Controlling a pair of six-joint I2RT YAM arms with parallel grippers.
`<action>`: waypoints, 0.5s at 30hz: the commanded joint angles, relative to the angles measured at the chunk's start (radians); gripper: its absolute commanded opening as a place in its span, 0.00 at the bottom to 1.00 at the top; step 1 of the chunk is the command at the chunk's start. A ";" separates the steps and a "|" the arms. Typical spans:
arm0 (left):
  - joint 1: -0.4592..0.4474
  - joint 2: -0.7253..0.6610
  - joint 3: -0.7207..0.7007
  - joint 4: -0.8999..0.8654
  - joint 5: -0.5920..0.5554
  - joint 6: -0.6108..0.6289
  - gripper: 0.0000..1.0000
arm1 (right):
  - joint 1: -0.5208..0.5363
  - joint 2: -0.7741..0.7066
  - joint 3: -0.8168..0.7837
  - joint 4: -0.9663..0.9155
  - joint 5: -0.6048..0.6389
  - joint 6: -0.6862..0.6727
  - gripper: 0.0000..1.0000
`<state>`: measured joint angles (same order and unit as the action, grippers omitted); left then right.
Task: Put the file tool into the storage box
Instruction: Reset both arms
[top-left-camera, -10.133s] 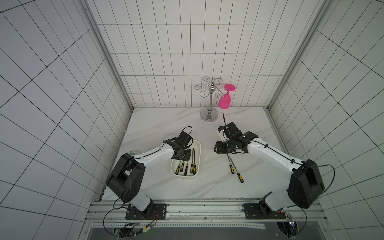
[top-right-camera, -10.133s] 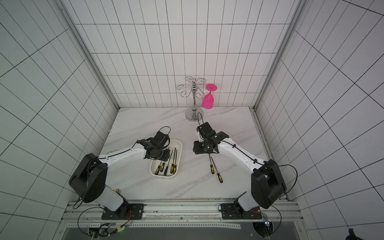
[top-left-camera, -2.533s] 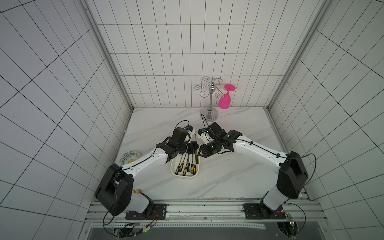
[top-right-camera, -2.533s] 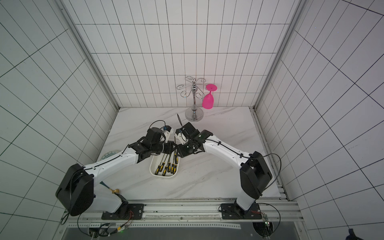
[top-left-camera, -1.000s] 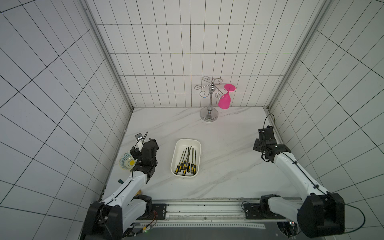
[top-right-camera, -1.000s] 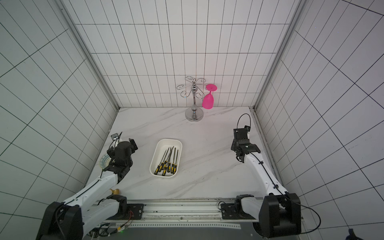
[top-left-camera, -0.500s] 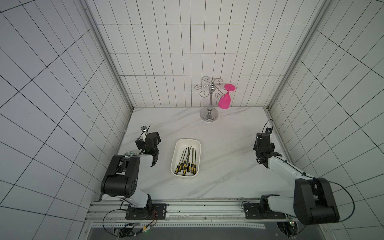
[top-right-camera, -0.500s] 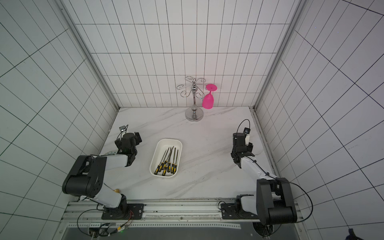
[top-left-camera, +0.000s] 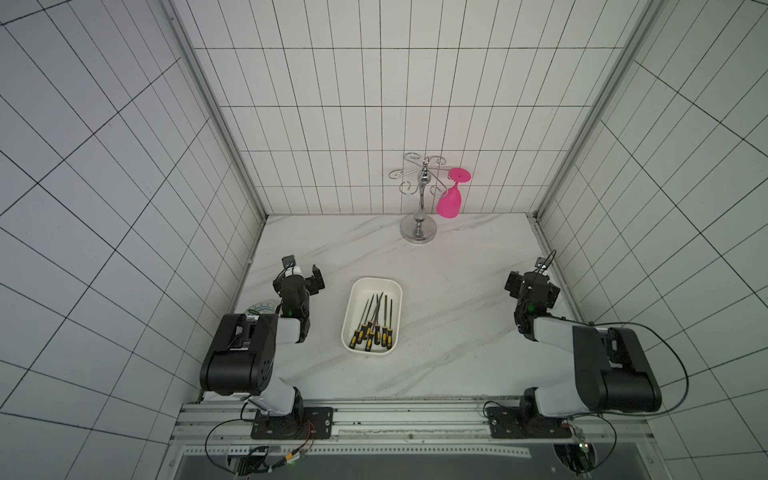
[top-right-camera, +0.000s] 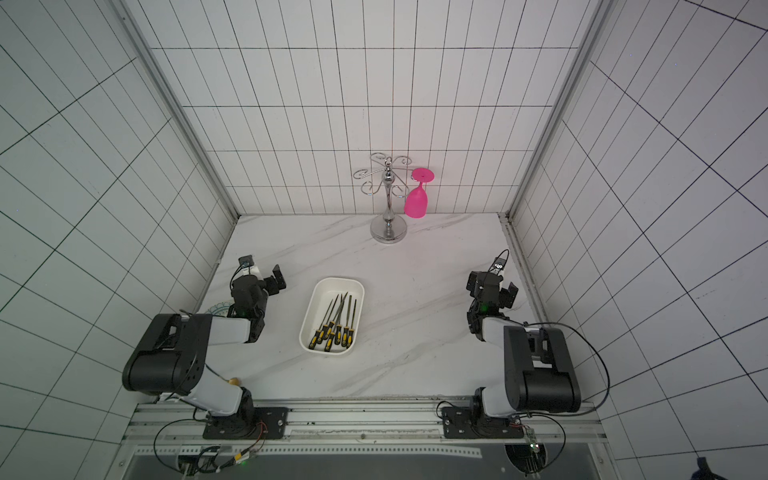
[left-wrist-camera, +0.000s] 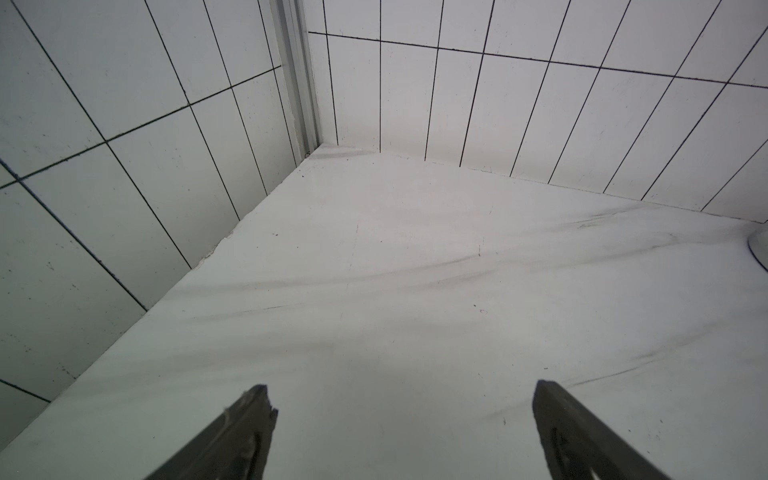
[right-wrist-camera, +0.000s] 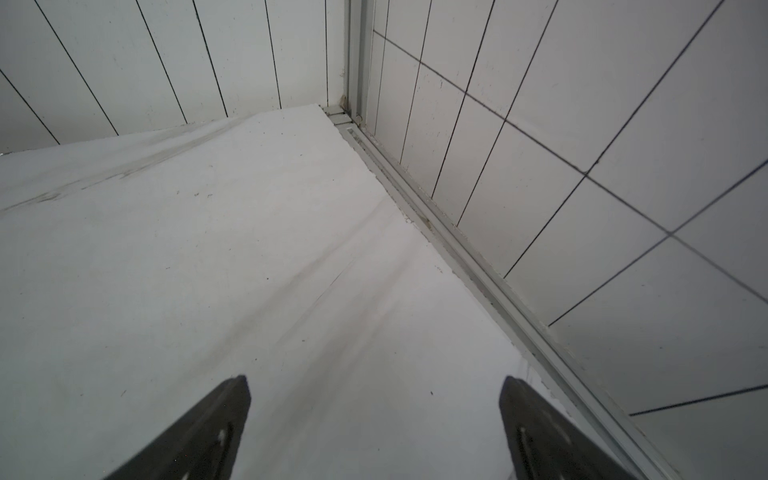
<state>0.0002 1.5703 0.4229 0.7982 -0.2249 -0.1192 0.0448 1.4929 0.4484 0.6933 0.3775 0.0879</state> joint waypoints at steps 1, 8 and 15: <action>0.003 -0.013 0.016 -0.013 0.025 0.009 0.99 | -0.023 0.048 -0.047 0.196 -0.152 -0.040 0.99; -0.002 -0.010 0.019 -0.014 0.015 0.012 0.99 | -0.035 0.040 -0.023 0.117 -0.222 -0.046 0.98; -0.021 -0.008 0.016 -0.003 -0.019 0.023 0.99 | -0.036 0.044 -0.027 0.135 -0.221 -0.047 0.99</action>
<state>-0.0189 1.5703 0.4229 0.7891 -0.2314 -0.1112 0.0185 1.5417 0.4282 0.8104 0.1719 0.0517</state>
